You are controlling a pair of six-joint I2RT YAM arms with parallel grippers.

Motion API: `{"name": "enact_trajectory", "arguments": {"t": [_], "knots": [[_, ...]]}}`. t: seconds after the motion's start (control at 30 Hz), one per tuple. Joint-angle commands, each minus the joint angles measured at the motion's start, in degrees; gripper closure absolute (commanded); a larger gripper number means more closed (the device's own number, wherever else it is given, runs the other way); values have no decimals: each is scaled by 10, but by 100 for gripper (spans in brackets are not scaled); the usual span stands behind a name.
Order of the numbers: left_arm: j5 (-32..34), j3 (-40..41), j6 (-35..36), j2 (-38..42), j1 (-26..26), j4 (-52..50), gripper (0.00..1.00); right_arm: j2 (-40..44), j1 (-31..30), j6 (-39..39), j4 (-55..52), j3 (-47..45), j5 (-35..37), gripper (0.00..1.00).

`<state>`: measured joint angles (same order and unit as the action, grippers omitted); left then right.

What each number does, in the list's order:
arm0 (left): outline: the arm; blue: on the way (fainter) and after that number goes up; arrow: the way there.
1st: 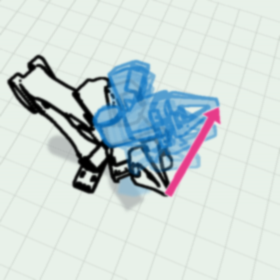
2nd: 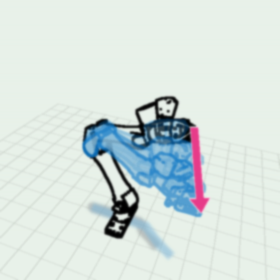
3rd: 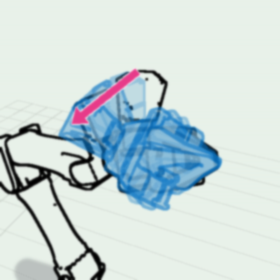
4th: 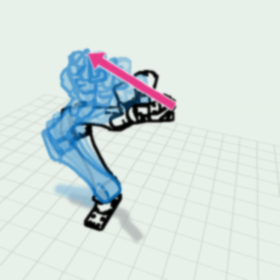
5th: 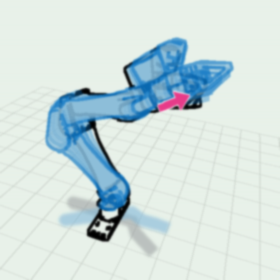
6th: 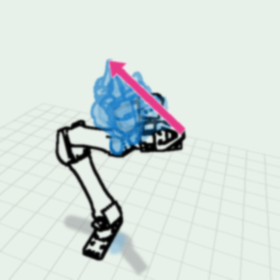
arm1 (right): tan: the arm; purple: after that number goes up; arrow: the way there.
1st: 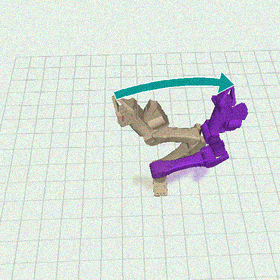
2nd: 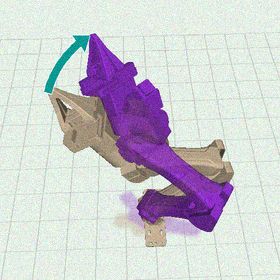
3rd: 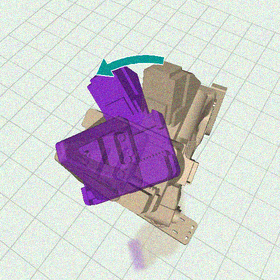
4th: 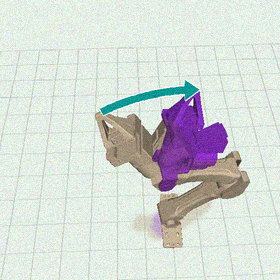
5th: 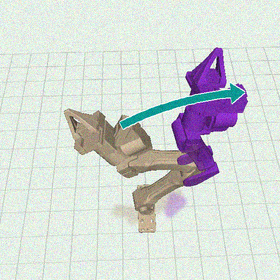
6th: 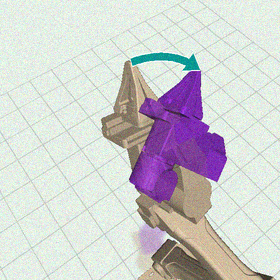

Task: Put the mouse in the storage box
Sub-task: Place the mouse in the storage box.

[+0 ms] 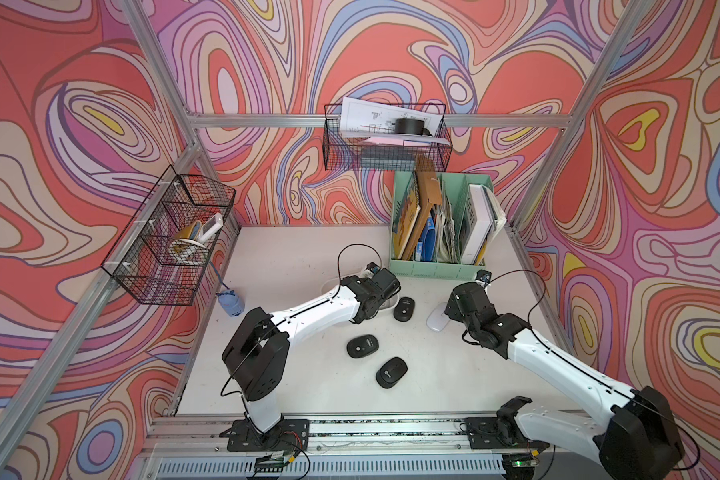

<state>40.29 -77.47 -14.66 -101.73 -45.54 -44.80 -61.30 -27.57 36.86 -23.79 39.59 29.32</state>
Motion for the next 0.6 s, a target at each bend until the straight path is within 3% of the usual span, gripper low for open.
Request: {"name": "enact_trajectory", "arguments": {"t": [0.0, 0.23, 0.57], "knots": [[16, 16, 16, -24, 16, 30, 89, 47, -4, 24, 13, -19, 8, 21], [17, 14, 9, -68, 24, 32, 87, 17, -3, 23, -12, -7, 10, 22], [-47, 39, 5, -83, 24, 74, 69, 18, -3, 28, -12, -2, 4, 22]]}}
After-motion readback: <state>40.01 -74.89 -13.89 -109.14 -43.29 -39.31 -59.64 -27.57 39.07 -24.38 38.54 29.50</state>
